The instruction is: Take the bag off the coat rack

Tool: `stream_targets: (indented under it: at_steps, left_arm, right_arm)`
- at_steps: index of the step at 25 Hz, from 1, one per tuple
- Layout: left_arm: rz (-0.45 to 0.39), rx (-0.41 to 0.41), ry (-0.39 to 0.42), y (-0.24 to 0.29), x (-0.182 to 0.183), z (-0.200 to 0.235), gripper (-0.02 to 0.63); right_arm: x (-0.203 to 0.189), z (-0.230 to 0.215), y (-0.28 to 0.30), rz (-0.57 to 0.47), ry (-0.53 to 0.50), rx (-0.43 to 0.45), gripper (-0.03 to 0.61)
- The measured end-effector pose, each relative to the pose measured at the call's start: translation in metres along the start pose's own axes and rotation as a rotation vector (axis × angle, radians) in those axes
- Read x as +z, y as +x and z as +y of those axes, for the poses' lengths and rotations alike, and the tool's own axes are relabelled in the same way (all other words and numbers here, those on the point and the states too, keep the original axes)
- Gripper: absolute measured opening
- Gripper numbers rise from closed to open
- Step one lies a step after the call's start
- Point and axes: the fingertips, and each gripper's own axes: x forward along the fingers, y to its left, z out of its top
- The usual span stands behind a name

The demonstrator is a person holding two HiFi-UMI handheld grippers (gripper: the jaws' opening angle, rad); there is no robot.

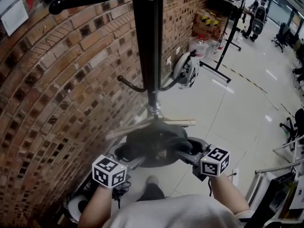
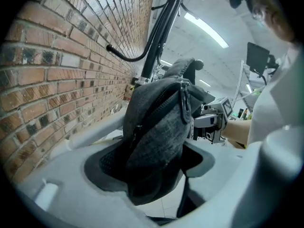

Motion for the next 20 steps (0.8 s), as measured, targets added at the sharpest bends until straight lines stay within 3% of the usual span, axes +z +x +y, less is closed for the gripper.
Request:
stream_targets:
  at_steps: [7,20]
  left_arm:
    - [-0.057,0.024,0.041,-0.032,0.009,-0.038,0.322]
    - [-0.058,0.067,-0.028,-0.100,-0.038,-0.162,0.318]
  right_arm:
    - [0.010,0.039,-0.034,-0.036,-0.049,0.012,0.262]
    - [-0.032,0.137,-0.135,-0.018,-0.028,0.126,0.279]
